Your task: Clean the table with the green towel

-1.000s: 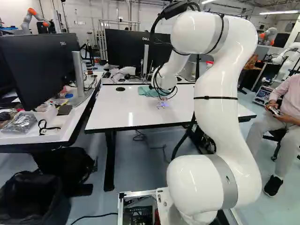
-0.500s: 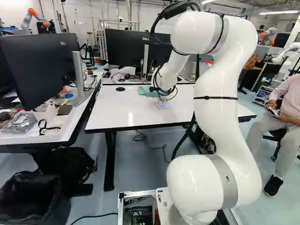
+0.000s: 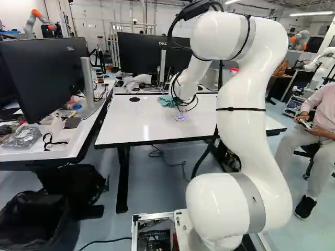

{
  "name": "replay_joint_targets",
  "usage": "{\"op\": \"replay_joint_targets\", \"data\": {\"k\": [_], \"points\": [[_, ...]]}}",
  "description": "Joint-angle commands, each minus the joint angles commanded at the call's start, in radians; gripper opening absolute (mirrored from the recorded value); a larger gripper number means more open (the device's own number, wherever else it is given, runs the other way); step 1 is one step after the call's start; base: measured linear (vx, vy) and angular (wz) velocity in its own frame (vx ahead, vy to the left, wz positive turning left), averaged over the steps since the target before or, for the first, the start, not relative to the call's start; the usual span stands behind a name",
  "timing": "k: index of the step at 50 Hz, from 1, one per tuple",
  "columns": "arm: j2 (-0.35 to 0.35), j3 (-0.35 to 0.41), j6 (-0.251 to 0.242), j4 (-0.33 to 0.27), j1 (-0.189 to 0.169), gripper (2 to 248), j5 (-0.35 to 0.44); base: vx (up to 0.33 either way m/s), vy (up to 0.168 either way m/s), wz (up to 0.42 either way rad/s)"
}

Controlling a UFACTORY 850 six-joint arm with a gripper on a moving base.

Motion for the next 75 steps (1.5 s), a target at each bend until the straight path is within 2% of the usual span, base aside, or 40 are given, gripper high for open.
{"op": "replay_joint_targets", "data": {"k": [4, 5, 75], "points": [[0.0, 0.0, 0.0, 0.0, 0.0, 54, 0.0, 0.0, 0.0, 0.0], [0.0, 0.0, 0.0, 0.0, 0.0, 38, 0.0, 0.0, 0.0, 0.0], [0.151, 0.032, 0.0, 0.0, 0.0, 38, 0.0, 0.0, 0.0, 0.0]]}}
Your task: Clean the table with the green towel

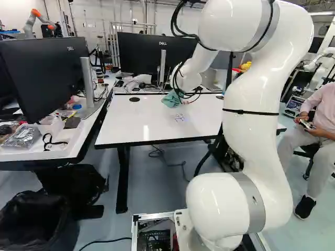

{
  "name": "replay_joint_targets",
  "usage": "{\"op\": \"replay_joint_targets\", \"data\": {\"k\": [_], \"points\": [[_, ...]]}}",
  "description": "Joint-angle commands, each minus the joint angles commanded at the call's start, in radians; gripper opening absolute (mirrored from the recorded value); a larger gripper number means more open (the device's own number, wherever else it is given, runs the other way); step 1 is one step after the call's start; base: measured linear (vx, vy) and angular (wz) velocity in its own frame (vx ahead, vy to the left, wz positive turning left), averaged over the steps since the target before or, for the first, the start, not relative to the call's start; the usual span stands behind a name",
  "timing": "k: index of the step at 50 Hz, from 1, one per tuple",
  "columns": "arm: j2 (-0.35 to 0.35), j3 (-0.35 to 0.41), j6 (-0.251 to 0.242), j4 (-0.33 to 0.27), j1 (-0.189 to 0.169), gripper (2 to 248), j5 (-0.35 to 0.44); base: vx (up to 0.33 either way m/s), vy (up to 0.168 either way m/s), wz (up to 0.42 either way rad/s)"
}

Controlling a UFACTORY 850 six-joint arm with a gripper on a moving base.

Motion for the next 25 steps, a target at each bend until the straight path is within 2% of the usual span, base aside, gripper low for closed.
{"op": "replay_joint_targets", "data": {"k": [8, 25], "points": [[0.016, 0.015, 0.0, 0.0, 0.001, 38, 0.0, 0.0, 0.0, 0.0], [0.089, 0.104, 0.0, 0.0, 0.013, 38, 0.0, 0.0, 0.0, 0.0]]}}
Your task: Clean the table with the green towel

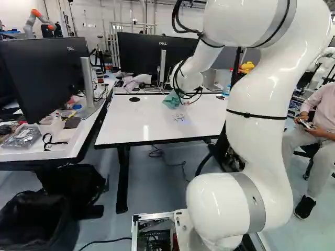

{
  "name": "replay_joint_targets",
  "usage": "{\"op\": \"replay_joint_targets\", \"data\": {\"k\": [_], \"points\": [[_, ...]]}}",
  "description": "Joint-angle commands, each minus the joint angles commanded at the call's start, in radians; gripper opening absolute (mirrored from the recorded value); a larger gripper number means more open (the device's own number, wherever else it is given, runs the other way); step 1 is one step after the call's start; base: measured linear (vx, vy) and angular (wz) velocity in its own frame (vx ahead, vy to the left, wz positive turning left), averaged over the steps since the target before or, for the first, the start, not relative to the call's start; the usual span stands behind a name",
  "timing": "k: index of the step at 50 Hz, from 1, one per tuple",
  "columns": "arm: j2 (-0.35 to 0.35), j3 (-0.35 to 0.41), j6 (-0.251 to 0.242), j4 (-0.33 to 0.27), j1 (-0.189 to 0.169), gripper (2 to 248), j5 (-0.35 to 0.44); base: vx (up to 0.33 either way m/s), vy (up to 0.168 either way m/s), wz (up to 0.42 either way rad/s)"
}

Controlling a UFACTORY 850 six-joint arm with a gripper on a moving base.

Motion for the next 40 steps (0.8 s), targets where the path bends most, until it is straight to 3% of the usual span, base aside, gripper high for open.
{"op": "replay_joint_targets", "data": {"k": [40], "points": [[0.19, 0.219, 0.0, 0.0, 0.039, 38, 0.0, 0.0, 0.0, 0.0]]}}
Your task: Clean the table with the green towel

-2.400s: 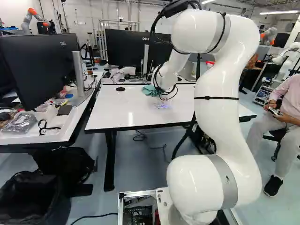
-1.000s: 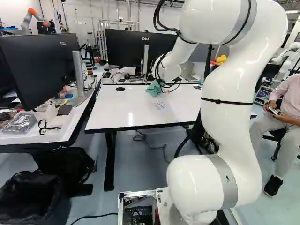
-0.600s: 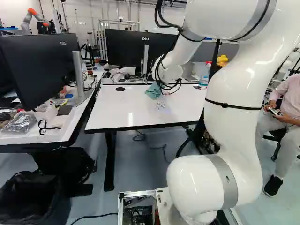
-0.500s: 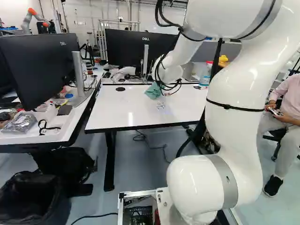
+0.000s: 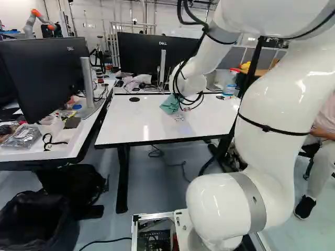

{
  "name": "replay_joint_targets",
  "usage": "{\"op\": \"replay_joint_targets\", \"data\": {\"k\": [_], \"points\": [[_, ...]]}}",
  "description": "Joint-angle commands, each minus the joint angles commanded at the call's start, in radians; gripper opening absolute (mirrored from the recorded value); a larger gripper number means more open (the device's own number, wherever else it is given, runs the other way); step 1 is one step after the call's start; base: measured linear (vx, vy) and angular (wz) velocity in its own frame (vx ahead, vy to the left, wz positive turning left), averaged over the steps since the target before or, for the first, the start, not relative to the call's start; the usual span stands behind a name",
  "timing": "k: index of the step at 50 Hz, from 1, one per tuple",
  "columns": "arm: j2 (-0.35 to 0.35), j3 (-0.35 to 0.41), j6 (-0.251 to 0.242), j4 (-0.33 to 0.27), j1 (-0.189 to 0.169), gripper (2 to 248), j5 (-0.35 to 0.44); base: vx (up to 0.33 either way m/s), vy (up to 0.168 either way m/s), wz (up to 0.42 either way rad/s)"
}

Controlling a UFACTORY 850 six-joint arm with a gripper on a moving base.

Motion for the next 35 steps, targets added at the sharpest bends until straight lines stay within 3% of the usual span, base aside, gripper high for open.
{"op": "replay_joint_targets", "data": {"k": [35], "points": [[0.175, 0.182, 0.0, 0.0, 0.042, 38, 0.0, 0.0, 0.0, 0.0]]}}
